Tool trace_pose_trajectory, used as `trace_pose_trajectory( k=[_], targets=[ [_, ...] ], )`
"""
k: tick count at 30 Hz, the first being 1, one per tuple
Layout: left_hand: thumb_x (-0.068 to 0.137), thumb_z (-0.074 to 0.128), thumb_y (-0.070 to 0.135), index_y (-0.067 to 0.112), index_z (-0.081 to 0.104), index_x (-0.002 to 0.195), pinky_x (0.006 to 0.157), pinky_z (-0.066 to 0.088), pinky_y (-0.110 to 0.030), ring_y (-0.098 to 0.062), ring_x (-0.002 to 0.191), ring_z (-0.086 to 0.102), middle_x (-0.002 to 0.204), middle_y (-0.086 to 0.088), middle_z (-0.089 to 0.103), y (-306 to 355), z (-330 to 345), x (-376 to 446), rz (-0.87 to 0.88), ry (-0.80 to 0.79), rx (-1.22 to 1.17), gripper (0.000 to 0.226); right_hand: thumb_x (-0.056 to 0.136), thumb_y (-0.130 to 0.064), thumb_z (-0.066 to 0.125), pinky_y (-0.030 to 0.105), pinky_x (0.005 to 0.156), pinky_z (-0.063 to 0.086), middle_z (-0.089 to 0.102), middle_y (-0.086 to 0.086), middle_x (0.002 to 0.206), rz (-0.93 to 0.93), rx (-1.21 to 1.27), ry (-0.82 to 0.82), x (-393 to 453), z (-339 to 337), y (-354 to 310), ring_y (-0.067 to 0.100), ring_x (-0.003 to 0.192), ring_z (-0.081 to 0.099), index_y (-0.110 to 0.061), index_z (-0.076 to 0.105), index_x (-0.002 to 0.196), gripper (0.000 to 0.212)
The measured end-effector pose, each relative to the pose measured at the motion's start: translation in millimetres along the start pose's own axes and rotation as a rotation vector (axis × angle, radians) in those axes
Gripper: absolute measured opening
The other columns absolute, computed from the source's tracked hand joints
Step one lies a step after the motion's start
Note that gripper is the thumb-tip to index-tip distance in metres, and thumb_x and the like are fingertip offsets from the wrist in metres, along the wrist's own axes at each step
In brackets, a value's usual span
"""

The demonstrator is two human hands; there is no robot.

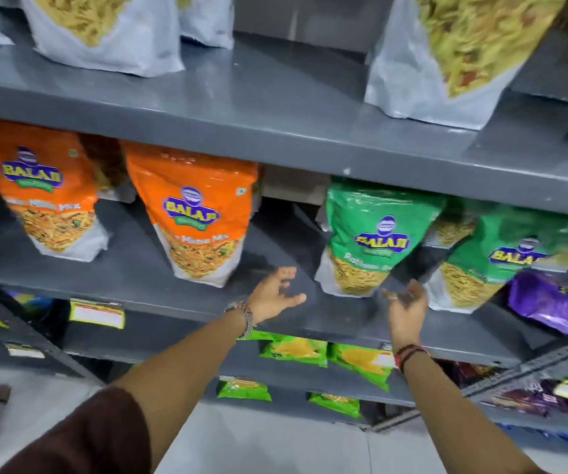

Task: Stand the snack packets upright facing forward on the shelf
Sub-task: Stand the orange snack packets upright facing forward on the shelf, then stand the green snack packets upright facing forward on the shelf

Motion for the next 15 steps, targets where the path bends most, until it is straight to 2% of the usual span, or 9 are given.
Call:
trace_pose_trajectory(
  k=[2, 4, 5, 7, 8, 10, 12, 13, 15],
  targets=[
    [0.078, 0.072, 0.016, 0.011, 0.026, 0.146, 0.112, 0.032, -0.028, -0.017, 0.138, 0.033, 0.148, -0.001, 0.034, 14, 24, 21, -0.002, -0.032, 0.03, 0.082, 0.082, 0.014, 0.052, 0.041, 0.104, 0.035, 0.042, 0.014, 0.133, -0.008, -0.09, -0.178, 20, -4, -5, 0.028, 0.121, 0.044, 0.002, 0.03, 0.137, 0.06],
    [0.068, 0.081, 0.026, 0.013, 0.024, 0.147, 0.116, 0.029, -0.037, -0.02, 0.142, 0.03, 0.153, -0.001, 0.031, 27, 44, 38, -0.01, -0.024, 0.039, 0.098, 0.08, 0.02, 0.049, 0.043, 0.106, 0.037, 0.025, 0.017, 0.152, -0.043, -0.123, -0.342, 39, -5, -7, 0.033, 0.137, 0.031, 0.0, 0.019, 0.143, 0.073],
    [0.061, 0.084, 0.034, 0.015, 0.027, 0.145, 0.115, 0.032, -0.04, -0.02, 0.141, 0.033, 0.152, 0.0, 0.035, 31, 51, 43, -0.021, -0.014, 0.013, 0.104, 0.08, 0.021, 0.048, 0.037, 0.1, 0.043, 0.022, 0.018, 0.154, -0.067, -0.149, -0.417, 45, -4, -9, 0.032, 0.137, 0.031, -0.002, 0.014, 0.145, 0.077],
    [0.055, 0.086, 0.042, 0.02, 0.029, 0.143, 0.113, 0.035, -0.04, -0.017, 0.137, 0.038, 0.148, 0.004, 0.04, 42, 67, 49, -0.046, 0.033, -0.05, 0.107, 0.08, 0.02, 0.05, 0.02, 0.077, 0.052, 0.03, 0.017, 0.15, -0.064, -0.142, -0.554, 56, -3, -11, 0.026, 0.123, 0.043, -0.008, 0.01, 0.146, 0.082],
    [0.056, 0.085, 0.041, 0.021, 0.029, 0.143, 0.113, 0.034, -0.039, -0.017, 0.136, 0.039, 0.147, 0.005, 0.042, 45, 68, 49, -0.055, 0.063, -0.084, 0.106, 0.08, 0.017, 0.053, 0.015, 0.071, 0.052, 0.039, 0.013, 0.143, -0.051, -0.136, -0.613, 57, 1, -11, 0.023, 0.115, 0.047, -0.011, 0.012, 0.145, 0.081],
    [0.049, 0.084, 0.052, 0.023, 0.03, 0.143, 0.114, 0.034, -0.041, -0.018, 0.136, 0.04, 0.148, 0.004, 0.043, 47, 72, 48, -0.067, 0.128, -0.095, 0.112, 0.082, 0.011, 0.056, 0.015, 0.072, 0.051, 0.049, 0.007, 0.127, -0.051, -0.142, -0.684, 55, 1, -14, 0.02, 0.11, 0.05, -0.013, 0.021, 0.141, 0.072],
    [0.035, 0.08, 0.068, 0.027, 0.029, 0.143, 0.113, 0.034, -0.044, -0.02, 0.137, 0.039, 0.149, 0.005, 0.043, 47, 73, 43, -0.087, 0.154, -0.082, 0.126, 0.084, 0.008, 0.057, 0.018, 0.072, 0.051, 0.051, 0.008, 0.122, -0.037, -0.122, -0.702, 53, -1, -14, 0.023, 0.112, 0.051, -0.009, 0.029, 0.137, 0.062],
    [0.036, 0.079, 0.068, 0.028, 0.029, 0.143, 0.113, 0.034, -0.044, -0.02, 0.137, 0.039, 0.149, 0.005, 0.043, 49, 73, 39, -0.086, 0.156, -0.077, 0.125, 0.084, 0.006, 0.057, 0.018, 0.069, 0.052, 0.05, 0.008, 0.12, -0.025, -0.094, -0.701, 52, -3, -15, 0.023, 0.112, 0.05, -0.005, 0.031, 0.135, 0.059],
    [0.049, 0.082, 0.054, 0.027, 0.034, 0.14, 0.113, 0.034, -0.045, -0.021, 0.136, 0.04, 0.146, 0.004, 0.046, 49, 74, 35, -0.092, 0.169, -0.086, 0.107, 0.085, -0.001, 0.059, 0.021, 0.07, 0.053, 0.049, 0.005, 0.117, -0.051, -0.079, -0.714, 48, -5, -14, 0.025, 0.112, 0.05, -0.003, 0.036, 0.128, 0.049]
  ],
)
Point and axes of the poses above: each hand's wrist, its own x-axis towards the middle knuckle, its own z-axis out of the palm, y = z × x, the point moved 4 cm from there along x, towards the middle knuckle
